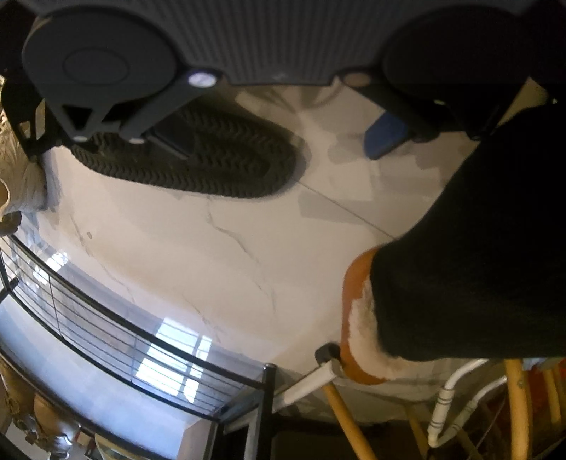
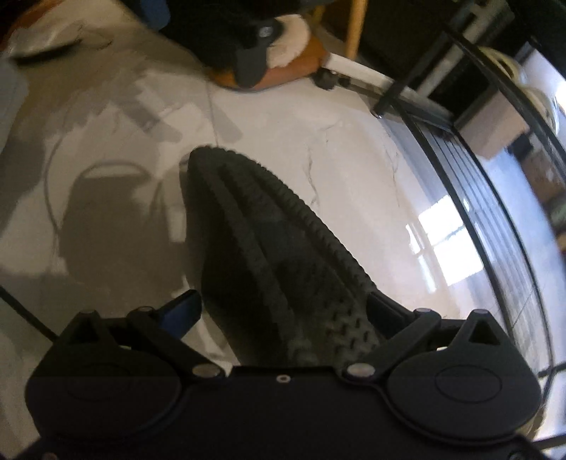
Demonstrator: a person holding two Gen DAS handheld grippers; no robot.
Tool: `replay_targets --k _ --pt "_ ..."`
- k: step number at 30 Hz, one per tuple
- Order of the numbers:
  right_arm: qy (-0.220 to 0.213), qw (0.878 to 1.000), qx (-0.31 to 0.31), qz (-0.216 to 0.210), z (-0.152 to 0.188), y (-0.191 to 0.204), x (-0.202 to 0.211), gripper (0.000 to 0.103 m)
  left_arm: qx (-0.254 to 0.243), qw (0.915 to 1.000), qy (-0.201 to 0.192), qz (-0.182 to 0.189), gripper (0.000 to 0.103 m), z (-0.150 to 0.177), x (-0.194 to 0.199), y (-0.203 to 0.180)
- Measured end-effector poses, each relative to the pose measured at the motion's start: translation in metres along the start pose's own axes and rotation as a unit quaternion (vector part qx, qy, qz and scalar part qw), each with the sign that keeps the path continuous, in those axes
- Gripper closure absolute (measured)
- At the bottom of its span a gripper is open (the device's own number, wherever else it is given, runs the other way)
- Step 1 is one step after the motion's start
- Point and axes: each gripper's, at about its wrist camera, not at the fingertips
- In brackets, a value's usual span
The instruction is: Organize scattered shoes
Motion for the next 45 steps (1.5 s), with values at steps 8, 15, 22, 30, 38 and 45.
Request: replay_targets --k 8,15,22,30,38,45 --pt "0.023 0.996 0.074 0.044 0.003 0.02 -0.026 0.001 -0.009 1.0 -0.002 0.003 0.001 -0.001 -0.002 -0.002" --pt "0.025 0.993 0.096 0.058 0.0 0.029 -0.033 0.004 -0.011 0.9999 0.003 0.007 0.001 -0.002 -0.003 -0.001" --pt "0.035 0.998 0.005 0.043 -0.004 0.01 -0.029 0.006 -0.01 0.9999 0.008 0.008 0.001 -0.002 -0.004 -0.002" --pt "0.052 0.956 -0.286 -0.041 -0.004 -0.049 -0.022 0.006 -0.012 0.9998 0.01 0.015 0.001 -0.003 -0.003 -0.004" --pt "0.034 0.814 -0.578 -0.051 0.015 -0.091 -0.038 0.006 -0.01 0.9995 0.014 0.025 0.001 -0.001 -0.003 -0.004" --pt "-0.011 0.651 -0.755 -0.079 0.054 -0.099 -0.05 0.004 -0.014 0.9995 0.007 0.028 0.001 -0.002 -0.003 0.0"
Point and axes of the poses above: each gripper's, at about its wrist camera, not at the fingertips, and x roughly against the way its jaws point, y to its left, z to its underside, and after that the axes turned 3 degrees about -y, right-handed
